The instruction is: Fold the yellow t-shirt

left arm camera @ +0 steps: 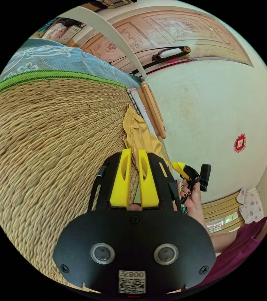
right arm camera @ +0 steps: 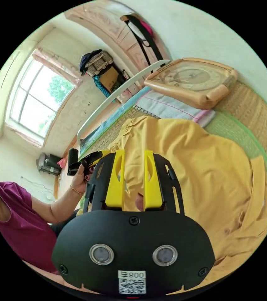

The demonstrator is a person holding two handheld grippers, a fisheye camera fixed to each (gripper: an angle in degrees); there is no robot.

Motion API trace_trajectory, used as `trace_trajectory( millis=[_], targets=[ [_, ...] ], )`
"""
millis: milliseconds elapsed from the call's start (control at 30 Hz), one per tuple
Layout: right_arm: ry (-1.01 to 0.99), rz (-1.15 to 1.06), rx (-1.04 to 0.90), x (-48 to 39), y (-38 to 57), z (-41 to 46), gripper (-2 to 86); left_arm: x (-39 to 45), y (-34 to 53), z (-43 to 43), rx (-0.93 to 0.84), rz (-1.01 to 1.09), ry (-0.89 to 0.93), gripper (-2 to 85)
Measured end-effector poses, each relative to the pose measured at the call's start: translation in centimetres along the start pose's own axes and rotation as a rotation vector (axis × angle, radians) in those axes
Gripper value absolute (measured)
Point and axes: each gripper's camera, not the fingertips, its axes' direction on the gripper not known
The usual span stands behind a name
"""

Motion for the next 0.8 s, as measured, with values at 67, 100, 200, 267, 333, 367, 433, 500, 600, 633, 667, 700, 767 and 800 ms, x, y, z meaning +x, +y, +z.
trace_trajectory(
  millis=[67,100,200,267,333,367,433,500,600,633,667,700,767,800],
  targets=[
    [0.065,-0.085,-0.073,-3.3,-6.1,4.1,10.2,-0.6,-0.2,-0.6,0.006,0.006,0.009,5.3],
    [0.080,-0.100,-0.087,-4.0,-7.5,5.0,10.3,-0.9,-0.3,-0.9,0.004,0.011,0.011,5.6],
    [0.149,-0.160,-0.141,-7.0,-13.4,9.3,10.8,-1.6,-0.7,-1.4,-0.013,0.025,0.034,6.1],
    [0.215,-0.192,-0.197,-8.8,-17.0,12.5,11.3,-2.0,-0.7,-1.8,-0.011,0.027,0.047,6.1],
    [0.243,-0.210,-0.235,-9.8,-19.1,14.6,11.4,-2.4,-0.9,-2.1,-0.014,0.030,0.053,5.8],
    [0.255,-0.213,-0.258,-10.3,-20.1,15.7,11.3,-2.4,-0.9,-2.2,-0.015,0.032,0.050,5.7],
    [0.281,-0.209,-0.268,-10.7,-21.2,16.8,10.5,-2.6,-1.0,-2.3,-0.025,0.033,0.042,3.9],
    [0.296,-0.205,-0.250,-10.9,-21.9,17.0,8.8,-2.7,-1.0,-2.4,-0.028,0.026,0.037,2.2],
    [0.310,-0.204,-0.235,-10.8,-22.5,17.1,4.9,-2.5,-0.8,-2.5,-0.012,0.039,0.035,0.9],
    [0.297,-0.204,-0.228,-10.5,-22.7,16.9,3.7,-2.3,-0.7,-2.4,-0.012,0.050,0.034,0.7],
    [0.279,-0.193,-0.232,-10.0,-23.0,16.7,2.8,-2.2,-0.7,-2.4,-0.014,0.056,0.033,0.6],
    [0.267,-0.185,-0.230,-9.7,-23.2,16.6,2.4,-1.9,-0.7,-2.2,-0.017,0.070,0.035,0.4],
    [0.210,-0.155,-0.215,-8.5,-23.5,15.6,1.5,-1.4,-0.5,-2.1,-0.005,0.093,0.037,0.3],
    [0.190,-0.149,-0.207,-8.2,-23.6,15.1,1.4,-1.0,-0.4,-1.9,-0.003,0.107,0.043,0.2]
  ],
)
